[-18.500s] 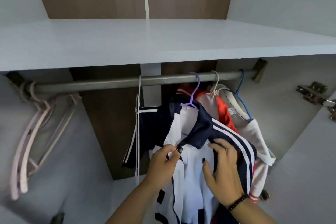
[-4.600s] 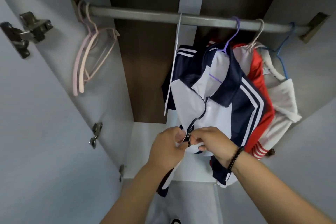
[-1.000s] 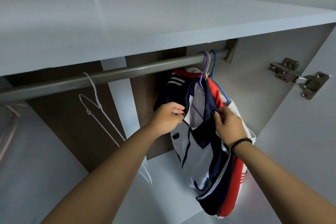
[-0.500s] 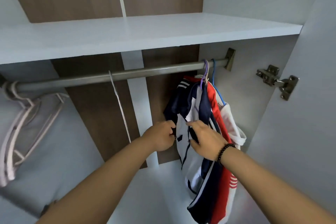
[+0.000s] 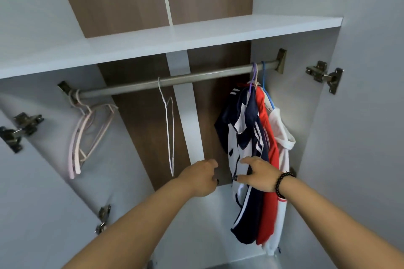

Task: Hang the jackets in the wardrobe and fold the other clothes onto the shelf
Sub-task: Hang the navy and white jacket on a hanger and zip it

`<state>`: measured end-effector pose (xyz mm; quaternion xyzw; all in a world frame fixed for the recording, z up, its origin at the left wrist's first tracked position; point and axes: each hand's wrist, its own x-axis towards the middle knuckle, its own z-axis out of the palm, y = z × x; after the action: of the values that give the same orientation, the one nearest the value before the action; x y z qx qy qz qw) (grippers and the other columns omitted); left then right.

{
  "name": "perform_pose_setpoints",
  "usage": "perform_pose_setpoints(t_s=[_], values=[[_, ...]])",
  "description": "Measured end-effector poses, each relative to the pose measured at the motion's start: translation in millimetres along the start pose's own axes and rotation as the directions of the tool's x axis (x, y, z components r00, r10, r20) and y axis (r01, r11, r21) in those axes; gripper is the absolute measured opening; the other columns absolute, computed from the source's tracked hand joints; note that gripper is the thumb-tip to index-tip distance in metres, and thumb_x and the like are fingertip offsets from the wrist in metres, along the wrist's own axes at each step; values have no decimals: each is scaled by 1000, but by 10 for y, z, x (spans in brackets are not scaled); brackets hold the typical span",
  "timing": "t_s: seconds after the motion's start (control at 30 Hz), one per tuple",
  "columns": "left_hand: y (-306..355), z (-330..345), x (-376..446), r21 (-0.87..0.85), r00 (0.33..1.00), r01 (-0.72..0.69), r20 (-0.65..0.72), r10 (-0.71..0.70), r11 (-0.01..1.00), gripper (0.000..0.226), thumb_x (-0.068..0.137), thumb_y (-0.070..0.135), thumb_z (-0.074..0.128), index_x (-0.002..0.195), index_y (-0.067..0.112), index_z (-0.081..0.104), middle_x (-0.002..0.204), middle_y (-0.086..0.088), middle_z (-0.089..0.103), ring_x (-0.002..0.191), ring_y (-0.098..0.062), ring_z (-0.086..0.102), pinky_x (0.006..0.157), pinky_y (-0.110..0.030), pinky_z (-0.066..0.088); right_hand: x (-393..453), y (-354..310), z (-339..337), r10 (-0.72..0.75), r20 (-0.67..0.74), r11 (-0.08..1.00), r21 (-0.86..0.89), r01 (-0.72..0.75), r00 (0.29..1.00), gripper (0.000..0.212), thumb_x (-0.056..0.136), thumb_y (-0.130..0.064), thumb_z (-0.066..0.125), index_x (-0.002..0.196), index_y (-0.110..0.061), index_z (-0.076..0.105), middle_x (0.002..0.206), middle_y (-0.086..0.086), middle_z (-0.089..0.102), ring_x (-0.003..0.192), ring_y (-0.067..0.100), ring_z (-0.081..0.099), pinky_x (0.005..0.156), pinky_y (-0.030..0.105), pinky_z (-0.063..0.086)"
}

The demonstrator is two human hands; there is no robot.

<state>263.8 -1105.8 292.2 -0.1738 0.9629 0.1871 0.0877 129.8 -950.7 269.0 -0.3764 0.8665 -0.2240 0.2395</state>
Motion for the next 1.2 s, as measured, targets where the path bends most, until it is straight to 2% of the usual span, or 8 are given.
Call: perform_pose_setpoints(t_s=[0.1, 0.27, 0.37, 0.57, 0.73, 0.9, 1.03, 1.2], values=[[7, 130, -262, 3, 1000, -24, 14, 24, 1000, 43, 96, 23, 54, 137, 14, 43, 126, -6, 58, 110, -23, 57, 95, -37, 50, -324, -16, 198, 16, -24, 999, 46, -15, 1000, 70, 86, -46, 62, 145, -20, 33, 151, 1, 28, 127, 17, 43, 95, 19, 35], [17, 410, -865, -23, 995, -97, -14, 96, 995, 48, 95, 26, 57, 139, 15, 43, 132, -4, 54, 116, -22, 55, 98, -34, 46, -1047, -117, 635, 18, -93, 999, 37, -14, 996, 66, 87, -44, 61, 143, -19, 37, 149, 0, 33, 134, 16, 36, 105, 24, 30], [90, 664, -1309, -28, 989, -151, -17, 150, 988, 49, 94, 25, 57, 140, 15, 42, 139, -5, 46, 120, -22, 52, 101, -35, 44, -1652, -189, 987, 50, -125, 995, 96, -38, 991, 65, 86, -45, 63, 141, -20, 40, 142, -2, 39, 123, 16, 46, 96, 20, 36], [419, 1288, -2082, 8, 961, -252, 120, 250, 968, 52, 96, 27, 53, 144, 18, 36, 147, -2, 36, 126, -23, 47, 102, -37, 42, -2817, -75, 1591, 153, -148, 987, 67, -145, 977, 62, 86, -46, 61, 140, -23, 42, 141, -3, 41, 127, 14, 42, 102, 21, 33], [860, 1713, -2483, -10, 901, -349, 273, 338, 937, 52, 95, 29, 55, 143, 18, 38, 148, 0, 33, 125, -21, 48, 104, -35, 41, -3704, 166, 1922, 313, -98, 947, 102, -303, 945, 67, 86, -50, 59, 143, -23, 36, 146, -4, 34, 133, 15, 38, 108, 25, 33], [1423, 2047, -2694, 9, 826, -466, 362, 431, 885, 56, 94, 31, 55, 145, 19, 35, 149, -1, 36, 127, -21, 46, 105, -38, 41, -4397, 529, 2024, 421, -142, 902, 173, -396, 896, 65, 87, -49, 59, 142, -23, 37, 147, -5, 36, 134, 12, 36, 108, 21, 29], [1966, 2376, -2818, 26, 775, -530, 420, 471, 848, 56, 92, 33, 57, 143, 20, 36, 142, -1, 45, 125, -22, 47, 103, -36, 42, -4972, 883, 2040, 520, -158, 840, 270, -470, 839, 66, 86, -52, 58, 143, -25, 36, 146, -7, 36, 132, 11, 39, 104, 21, 32], [2864, 2865, -2956, 28, 695, -613, 493, 523, 789, 57, 91, 36, 58, 142, 22, 38, 146, 0, 41, 134, -21, 38, 108, -38, 37, -5865, 1432, 1973, 635, -164, 754, 342, -560, 755, 66, 86, -54, 58, 142, -26, 36, 144, -7, 38, 128, 11, 42, 102, 22, 36]])
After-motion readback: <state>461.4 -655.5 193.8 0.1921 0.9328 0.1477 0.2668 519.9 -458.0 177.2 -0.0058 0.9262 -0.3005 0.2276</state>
